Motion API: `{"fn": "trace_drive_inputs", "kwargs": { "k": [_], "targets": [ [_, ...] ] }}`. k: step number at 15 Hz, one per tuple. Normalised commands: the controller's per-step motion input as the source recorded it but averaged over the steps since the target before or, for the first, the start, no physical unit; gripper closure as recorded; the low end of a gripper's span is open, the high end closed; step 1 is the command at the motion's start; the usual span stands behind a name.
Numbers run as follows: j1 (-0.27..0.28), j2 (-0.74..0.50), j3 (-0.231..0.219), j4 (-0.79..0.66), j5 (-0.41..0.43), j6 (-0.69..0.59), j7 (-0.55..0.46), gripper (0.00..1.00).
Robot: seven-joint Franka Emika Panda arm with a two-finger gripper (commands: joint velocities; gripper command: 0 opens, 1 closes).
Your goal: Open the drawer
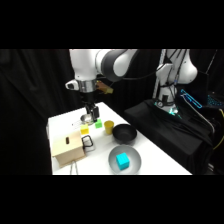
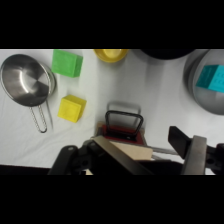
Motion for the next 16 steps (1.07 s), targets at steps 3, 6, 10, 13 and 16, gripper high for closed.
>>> {"fn": "trace_drive_inputs", "kwargs": {
  "k": [3, 6, 10, 13, 16],
  "targets": [
    [-0.04, 0.1, -0.036, -0.05, 0.016, 0.48, 0.07, 0.0],
    [-0.035, 0.08, -0.033, -0.1, 0.039, 0.47, 0.08, 0.0],
    [-0.049, 0.1, -0.005, -0.1, 0.11, 0.42, 0.03, 0.0],
    [-0.046, 0.18, 0.037, -0.01, 0.154, 0.34, -0.01, 0.0],
    [-0.038, 0.26, 0.054, 0.11, 0.135, 0.26, -0.01, 0.0]
  ]
}}
